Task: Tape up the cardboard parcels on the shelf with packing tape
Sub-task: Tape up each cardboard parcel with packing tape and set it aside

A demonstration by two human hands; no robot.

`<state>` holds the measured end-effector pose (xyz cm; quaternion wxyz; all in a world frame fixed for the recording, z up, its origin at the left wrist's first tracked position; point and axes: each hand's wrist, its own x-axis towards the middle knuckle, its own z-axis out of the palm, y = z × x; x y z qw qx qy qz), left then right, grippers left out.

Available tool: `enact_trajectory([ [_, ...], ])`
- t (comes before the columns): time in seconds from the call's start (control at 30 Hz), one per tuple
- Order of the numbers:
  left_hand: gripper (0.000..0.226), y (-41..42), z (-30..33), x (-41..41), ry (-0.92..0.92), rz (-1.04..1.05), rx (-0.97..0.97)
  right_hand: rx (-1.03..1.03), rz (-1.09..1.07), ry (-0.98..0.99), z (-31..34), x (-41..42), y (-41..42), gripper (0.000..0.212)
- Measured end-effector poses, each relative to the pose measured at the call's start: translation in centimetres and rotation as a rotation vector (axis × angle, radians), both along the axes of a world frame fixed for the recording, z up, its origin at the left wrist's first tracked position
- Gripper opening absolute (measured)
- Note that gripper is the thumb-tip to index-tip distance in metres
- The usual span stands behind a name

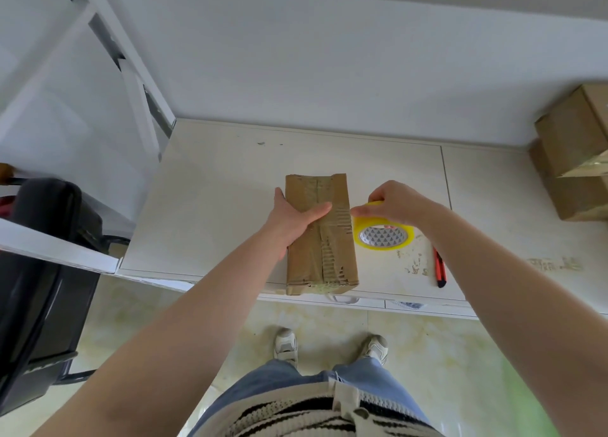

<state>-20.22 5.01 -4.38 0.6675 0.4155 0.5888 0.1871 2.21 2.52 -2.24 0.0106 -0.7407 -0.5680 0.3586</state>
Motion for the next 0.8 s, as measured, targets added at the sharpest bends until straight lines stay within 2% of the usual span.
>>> enact_trajectory([
  [0.17,0.062,-0.2,0.1,0.2,-0.003,0.044,0.021,0.028,-0.025,0.015,-0.5,-0.6,-0.5,0.058],
  [0.3,0.058,-0.1,0.3,-0.2,-0.174,0.014,-0.110,0.097,0.023,-0.053,2.5,-0.2,0.2,0.065],
  [0.4,0.068,-0.8,-0.2,-0.1,-0.294,-0.078,-0.136,0.089,0.123,-0.192,5.2,-0.5,0.7,0.066],
  [0.47,0.076,-1.0,-0.9,-0.3,-0.307,-0.105,-0.122,0.083,0.142,-0.269,5.6,-1.5,0.7,0.063],
  [0.53,0.077,-1.1,-1.0,-0.8,-0.253,-0.084,-0.066,0.099,0.132,-0.312,5.5,-2.6,0.8,0.063],
  [0.63,0.091,-0.6,-0.4,-1.5,-0.086,-0.089,0.075,0.090,0.132,-0.364,5.8,-3.8,1.2,0.062],
  [0.7,0.090,-0.3,0.5,-1.3,-0.058,-0.071,0.086,0.085,0.131,-0.388,5.9,-4.4,1.4,0.062],
  [0.73,0.097,-0.2,0.9,-0.9,-0.059,-0.070,0.045,0.090,0.133,-0.395,5.9,-4.8,1.4,0.062],
  [0.8,0.129,-0.4,1.2,-0.1,0.057,-0.101,-0.012,0.116,0.154,-0.394,5.9,-5.5,1.4,0.062],
])
